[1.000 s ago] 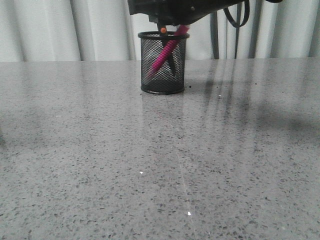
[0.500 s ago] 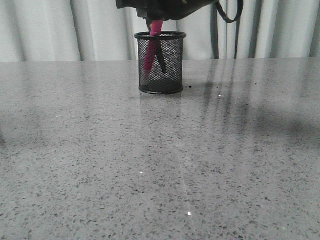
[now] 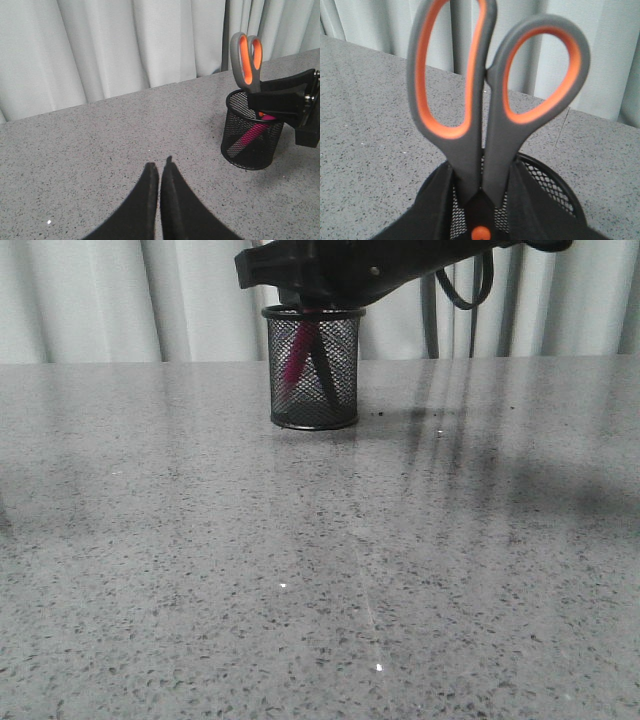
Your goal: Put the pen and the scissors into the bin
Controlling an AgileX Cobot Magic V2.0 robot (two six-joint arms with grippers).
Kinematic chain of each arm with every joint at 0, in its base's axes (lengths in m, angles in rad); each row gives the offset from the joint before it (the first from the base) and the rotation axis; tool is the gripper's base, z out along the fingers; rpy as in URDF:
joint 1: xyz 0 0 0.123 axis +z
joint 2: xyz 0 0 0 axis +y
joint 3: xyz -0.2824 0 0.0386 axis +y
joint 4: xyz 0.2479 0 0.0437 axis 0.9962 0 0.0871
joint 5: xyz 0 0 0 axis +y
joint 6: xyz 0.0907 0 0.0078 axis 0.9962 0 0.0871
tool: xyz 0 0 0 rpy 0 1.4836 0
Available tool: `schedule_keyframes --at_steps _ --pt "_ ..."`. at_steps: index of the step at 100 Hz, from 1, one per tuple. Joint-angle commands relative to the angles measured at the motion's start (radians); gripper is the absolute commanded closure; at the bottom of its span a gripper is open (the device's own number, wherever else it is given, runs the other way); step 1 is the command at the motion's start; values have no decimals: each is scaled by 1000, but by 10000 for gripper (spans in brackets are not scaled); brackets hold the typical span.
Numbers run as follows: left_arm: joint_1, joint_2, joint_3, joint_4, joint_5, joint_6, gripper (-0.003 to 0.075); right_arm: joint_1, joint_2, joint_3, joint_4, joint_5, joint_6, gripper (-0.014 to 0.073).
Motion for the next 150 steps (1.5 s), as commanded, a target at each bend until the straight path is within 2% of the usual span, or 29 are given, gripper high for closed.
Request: schedule_keyframes --at_steps 1,12,29,34,51,68,79,89,101,123,139,150 --pt "2 -10 -29 -41 -19 -11 739 -1 -52 -26 -9 -89 -2 587" --pt "2 -10 -29 -41 -19 -11 739 -1 -52 -26 -9 -92 -2 552" --pt "2 -10 -29 -41 -19 -11 739 -1 -52 -26 -9 -99 -2 285" --pt "2 -10 -29 -41 -19 -11 739 -1 -52 -26 -9 -108 -2 236" --pt "2 -10 -29 -41 -19 -11 739 -1 -57 -26 -9 -160 -2 226" --pt "2 -10 -29 -41 -19 -11 739 -1 -119 -26 -9 -175 -2 269" --pt "2 -10 -29 -41 -19 -11 739 -3 -196 -26 -9 -166 -4 338" --pt "2 -10 -29 -40 -19 -11 739 -7 -278 -26 -9 -109 -52 451" --pt "2 -10 -29 -26 -19 -11 739 -30 -390 -3 -9 -27 -105 673" --pt "2 -87 19 -21 -58 0 739 -115 -652 240 -8 -48 -105 658" --pt "2 -250 146 -72 -186 14 739 -152 -882 488 -8 -48 -105 659" --pt "2 -378 256 -92 -221 33 739 -153 -1027 657 5 -51 -105 659"
